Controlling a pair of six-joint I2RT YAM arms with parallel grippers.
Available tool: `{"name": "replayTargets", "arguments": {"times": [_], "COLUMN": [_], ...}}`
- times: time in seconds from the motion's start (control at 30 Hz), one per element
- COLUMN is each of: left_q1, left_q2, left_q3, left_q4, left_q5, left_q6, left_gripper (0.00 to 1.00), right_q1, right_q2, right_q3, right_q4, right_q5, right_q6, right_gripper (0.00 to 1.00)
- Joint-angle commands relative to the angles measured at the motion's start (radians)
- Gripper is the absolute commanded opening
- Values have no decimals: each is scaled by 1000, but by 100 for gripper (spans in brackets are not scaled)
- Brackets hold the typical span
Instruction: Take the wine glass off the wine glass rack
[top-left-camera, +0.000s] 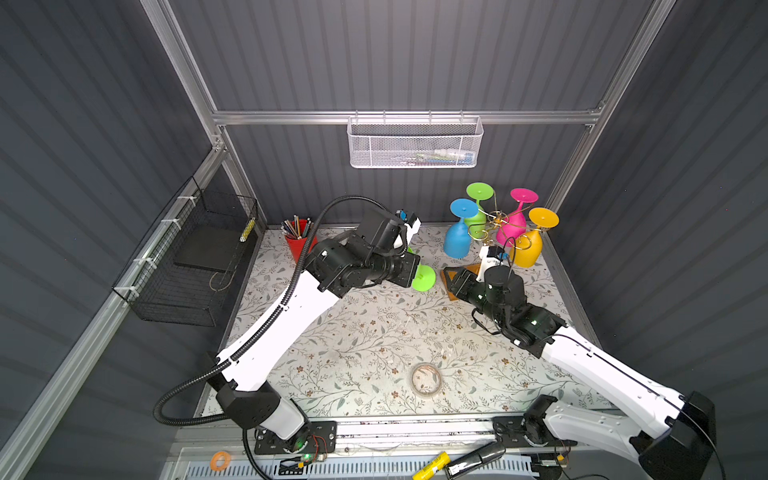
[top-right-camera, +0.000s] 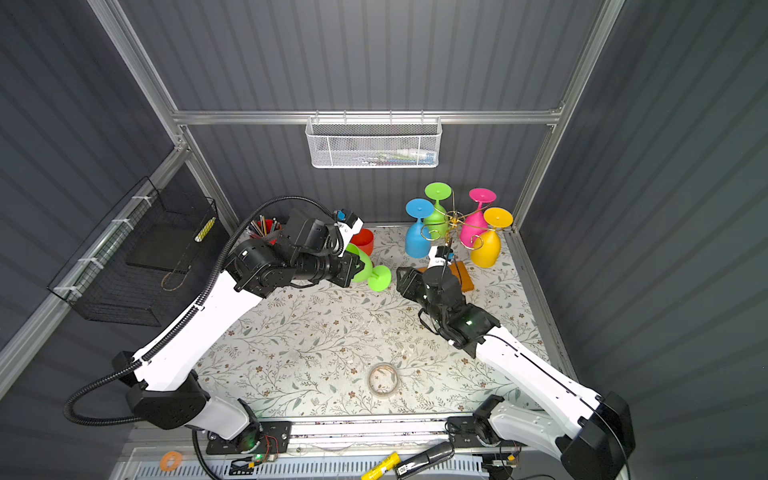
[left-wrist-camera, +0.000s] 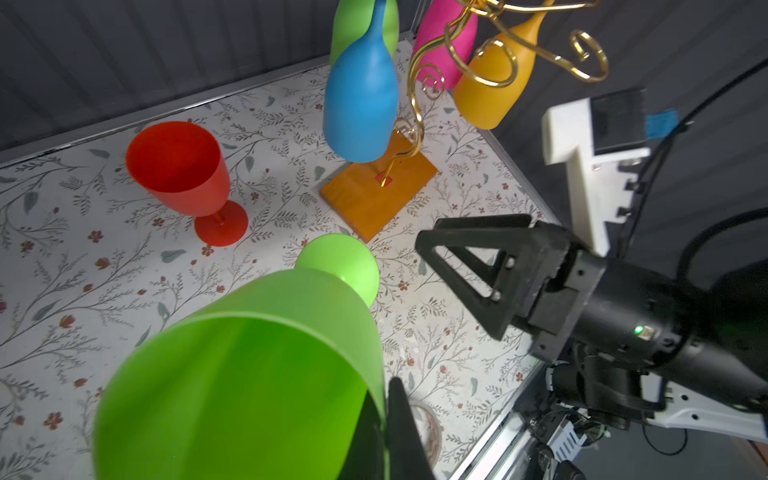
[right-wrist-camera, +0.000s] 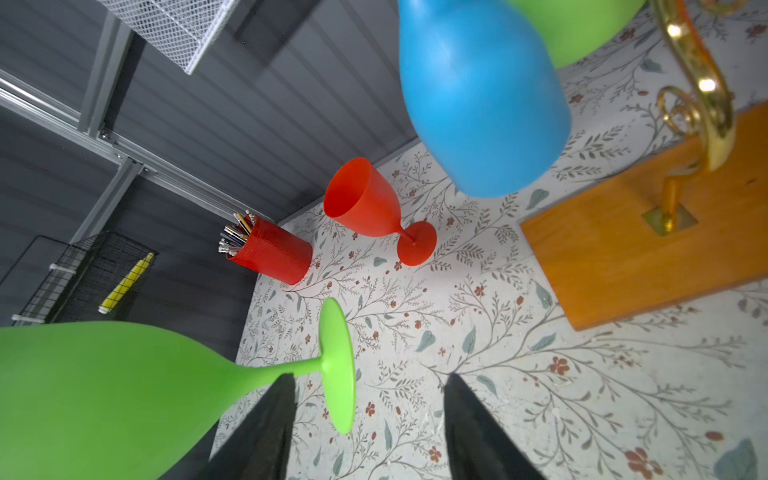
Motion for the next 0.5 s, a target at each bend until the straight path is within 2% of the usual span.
{"name": "replayTargets", "arguments": {"times": [0.0,0.27,0.47], "left_q1": [31,198,307], "left_q2": [0,19,148], "left_q3": [46,14,-11], "left_q4": [-107,-182,-155], "left_q5": [-69,-160,-237], "left_q6": [66,100,100], "left_gripper": [0,0,0], "right_q1": [3,3,5], "right_q2": [-26,-86,-102], "right_q3": [16,-54,-88], "right_q4": [27,118,146], "right_q5": [11,-8,-71], "right_q6": [-79,-232,-376], "right_gripper": [70,78,82]}}
